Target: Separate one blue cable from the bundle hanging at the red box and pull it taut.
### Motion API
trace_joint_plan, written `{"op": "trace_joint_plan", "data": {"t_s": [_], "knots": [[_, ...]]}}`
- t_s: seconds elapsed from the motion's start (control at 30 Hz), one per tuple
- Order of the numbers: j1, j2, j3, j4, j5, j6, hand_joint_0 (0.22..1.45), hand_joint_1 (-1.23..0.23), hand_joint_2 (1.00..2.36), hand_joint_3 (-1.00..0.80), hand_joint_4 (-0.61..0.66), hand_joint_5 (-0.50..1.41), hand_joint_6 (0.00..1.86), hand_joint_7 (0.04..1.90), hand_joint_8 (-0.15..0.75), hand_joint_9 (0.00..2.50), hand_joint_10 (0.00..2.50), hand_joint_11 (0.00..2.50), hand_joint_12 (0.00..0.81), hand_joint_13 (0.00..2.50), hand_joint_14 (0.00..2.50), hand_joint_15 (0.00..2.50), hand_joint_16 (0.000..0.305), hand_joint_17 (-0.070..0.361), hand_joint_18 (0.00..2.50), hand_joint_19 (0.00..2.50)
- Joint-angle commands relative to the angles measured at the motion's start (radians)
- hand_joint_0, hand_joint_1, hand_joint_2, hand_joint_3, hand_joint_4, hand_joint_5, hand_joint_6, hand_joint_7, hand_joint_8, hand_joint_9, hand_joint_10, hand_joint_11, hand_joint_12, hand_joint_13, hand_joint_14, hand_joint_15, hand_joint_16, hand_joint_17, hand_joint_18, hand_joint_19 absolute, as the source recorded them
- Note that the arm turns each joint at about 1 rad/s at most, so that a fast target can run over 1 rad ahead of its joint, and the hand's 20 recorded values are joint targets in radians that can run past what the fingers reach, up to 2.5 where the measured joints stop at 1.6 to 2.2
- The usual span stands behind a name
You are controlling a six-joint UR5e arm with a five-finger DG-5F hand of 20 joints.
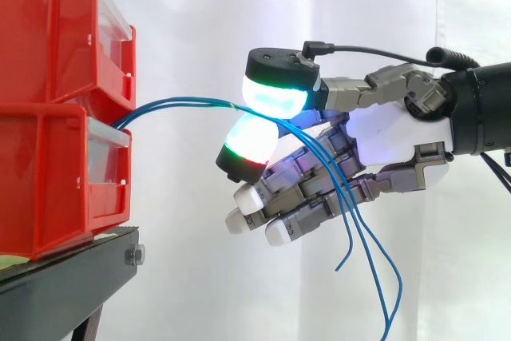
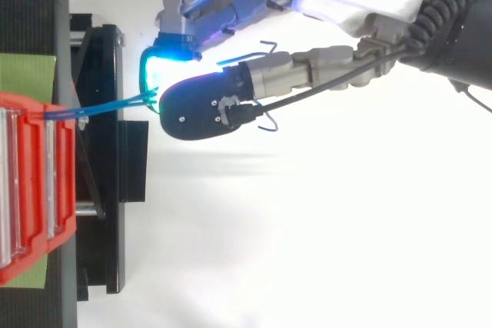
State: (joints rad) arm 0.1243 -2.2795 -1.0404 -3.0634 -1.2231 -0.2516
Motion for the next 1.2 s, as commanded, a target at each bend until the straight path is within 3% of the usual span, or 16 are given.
{"op": "trace_joint_plan", "data": {"t_s": [0.0, 0.47, 0.7, 0.93, 1.17], "knots": [[0.0, 0.0, -0.001, 0.0, 0.0, 0.0, 0.78, -0.8, 1.0, -0.46, 0.05, -0.24, 0.91, 0.9, 0.27, 0.77, 0.02, 0.57, 0.275, 0.56, 0.0, 0.13, 0.034, 0.077, 0.52, 0.28], [0.0, 0.0, 0.0, -0.008, 0.004, 0.0, 0.8, -0.88, 1.0, -0.5, 0.03, -0.23, 0.91, 0.94, 0.253, 0.8, 0.02, 0.58, 0.254, 0.6, 0.01, 0.13, 0.03, 0.068, 0.56, 0.24], [0.0, 0.0, -0.001, -0.011, 0.004, 0.0, 0.71, -0.88, 1.0, -0.5, 0.05, -0.23, 0.91, 0.93, 0.252, 0.8, 0.02, 0.59, 0.253, 0.59, 0.01, 0.14, 0.03, 0.067, 0.55, 0.24], [0.001, 0.0, 0.0, -0.025, 0.004, 0.002, 0.62, -0.7, 1.0, -0.5, 0.09, -0.22, 0.9, 0.93, 0.265, 0.82, 0.02, 0.58, 0.254, 0.59, 0.01, 0.15, 0.03, 0.067, 0.54, 0.27], [0.006, 0.0, 0.0, -0.06, 0.0, 0.003, 0.53, -0.71, 1.0, -0.5, 0.12, -0.22, 0.9, 0.92, 0.286, 0.82, 0.02, 0.57, 0.274, 0.58, 0.01, 0.15, 0.033, 0.075, 0.53, 0.27]]}}
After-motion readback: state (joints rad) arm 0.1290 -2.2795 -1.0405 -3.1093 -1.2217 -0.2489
